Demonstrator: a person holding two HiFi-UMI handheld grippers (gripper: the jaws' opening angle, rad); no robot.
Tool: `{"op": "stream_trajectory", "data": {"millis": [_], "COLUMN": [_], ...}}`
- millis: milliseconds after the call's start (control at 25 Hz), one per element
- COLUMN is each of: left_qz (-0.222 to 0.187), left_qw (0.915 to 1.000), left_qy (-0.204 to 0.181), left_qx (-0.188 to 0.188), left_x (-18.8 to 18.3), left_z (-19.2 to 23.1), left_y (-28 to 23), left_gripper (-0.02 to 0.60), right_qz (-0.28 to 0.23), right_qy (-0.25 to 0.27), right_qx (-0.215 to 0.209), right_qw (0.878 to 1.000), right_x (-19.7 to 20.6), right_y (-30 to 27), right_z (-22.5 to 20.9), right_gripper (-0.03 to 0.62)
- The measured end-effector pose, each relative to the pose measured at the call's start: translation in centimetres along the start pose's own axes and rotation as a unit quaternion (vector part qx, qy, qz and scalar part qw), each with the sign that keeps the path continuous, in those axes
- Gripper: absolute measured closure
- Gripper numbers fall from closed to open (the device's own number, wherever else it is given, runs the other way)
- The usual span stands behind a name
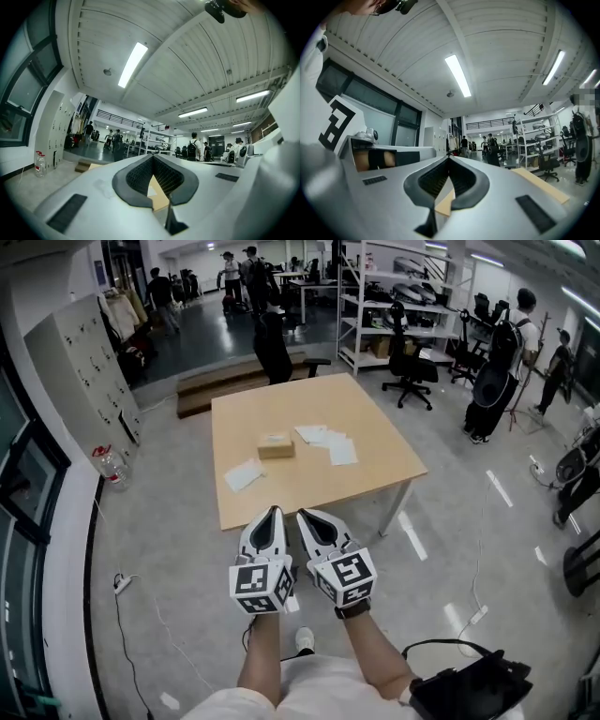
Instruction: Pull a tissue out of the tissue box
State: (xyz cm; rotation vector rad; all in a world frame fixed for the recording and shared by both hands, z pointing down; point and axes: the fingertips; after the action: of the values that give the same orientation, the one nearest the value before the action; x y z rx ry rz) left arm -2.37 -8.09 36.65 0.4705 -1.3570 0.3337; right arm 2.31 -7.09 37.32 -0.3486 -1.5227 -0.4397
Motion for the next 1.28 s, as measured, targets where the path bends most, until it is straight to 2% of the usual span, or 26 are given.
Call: {"op": "stream_trajectory", "data": {"millis": [320, 640, 1000, 1280], "left_qz": [-0.002, -0.002, 0.009, 0.005], "left_qw": [1.0000, 0.9997, 0.9994, 0.9999], "left_qy": [-0.003, 0.022, 0.032, 0.014], "left_qx": [0.003, 0.001, 0.002, -0.008], "left_x": [-0.4, 0.6, 2.5, 1.7], "left_z": [6.4, 10.3, 12.6, 15.2], "left_y": [-3.8, -6.7, -12.0, -18.7], "left_gripper": [0.581, 0.581, 0.581, 0.581], "right_qz": [-0.006, 0.009, 0.018, 0.001], "right_qy": [0.002, 0.010, 0.001, -0.007], "right_qx": [0.005, 0.000, 0.006, -0.009], "right_qw": [1.000, 1.000, 1.000, 1.000], "right_x": [0.2, 1.5, 3.2, 2.2], "right_y": [-8.2, -12.6, -16.9, -23.4], "right_z": [-0.5, -0.6, -4.6, -9.1], "right_gripper": [0.592, 0.592, 0.592, 0.592]}}
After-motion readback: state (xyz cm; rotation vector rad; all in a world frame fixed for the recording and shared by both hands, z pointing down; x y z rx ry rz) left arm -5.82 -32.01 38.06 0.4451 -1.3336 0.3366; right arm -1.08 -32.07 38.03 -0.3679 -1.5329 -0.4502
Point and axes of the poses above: the fingertips, and each gripper's own axes: y backward along the fingers, z to its left, x out of its underside, and after that the axes turned 7 degrees about x, right-handed
